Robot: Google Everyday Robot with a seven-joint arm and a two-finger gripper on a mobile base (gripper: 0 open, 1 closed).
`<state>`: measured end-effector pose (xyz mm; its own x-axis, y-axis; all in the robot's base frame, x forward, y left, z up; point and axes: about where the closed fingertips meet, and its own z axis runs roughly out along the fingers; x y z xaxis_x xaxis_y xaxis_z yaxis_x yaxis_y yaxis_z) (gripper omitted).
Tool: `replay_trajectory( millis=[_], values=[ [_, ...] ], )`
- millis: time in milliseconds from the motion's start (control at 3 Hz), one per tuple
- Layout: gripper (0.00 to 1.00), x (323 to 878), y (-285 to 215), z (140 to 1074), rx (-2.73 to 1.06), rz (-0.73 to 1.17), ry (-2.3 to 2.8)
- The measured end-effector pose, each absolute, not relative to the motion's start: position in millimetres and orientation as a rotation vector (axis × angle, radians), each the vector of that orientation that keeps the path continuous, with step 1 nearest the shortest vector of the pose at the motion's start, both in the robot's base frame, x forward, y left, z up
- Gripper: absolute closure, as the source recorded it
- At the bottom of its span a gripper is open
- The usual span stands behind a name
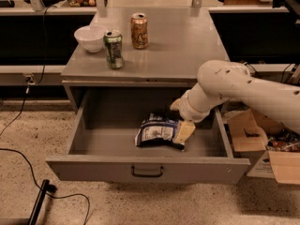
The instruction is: Pick blue chip bag from top drawer and place on counter
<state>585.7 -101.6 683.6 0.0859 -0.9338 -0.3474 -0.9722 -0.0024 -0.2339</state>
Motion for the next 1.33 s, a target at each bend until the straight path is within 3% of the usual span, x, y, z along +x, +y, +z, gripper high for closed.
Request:
replay_trajectory(
  millis=[333, 667, 1333],
  values=[
    [0.48, 590.7, -113.0, 673.7, -1.941, 0.106, 1.93],
    [0.44, 600.1, -123.8, 672.3, -1.927, 0.077, 1.949],
    [0.0, 600.8, -113.7, 649.2, -1.916, 0.07, 1.996]
  ],
)
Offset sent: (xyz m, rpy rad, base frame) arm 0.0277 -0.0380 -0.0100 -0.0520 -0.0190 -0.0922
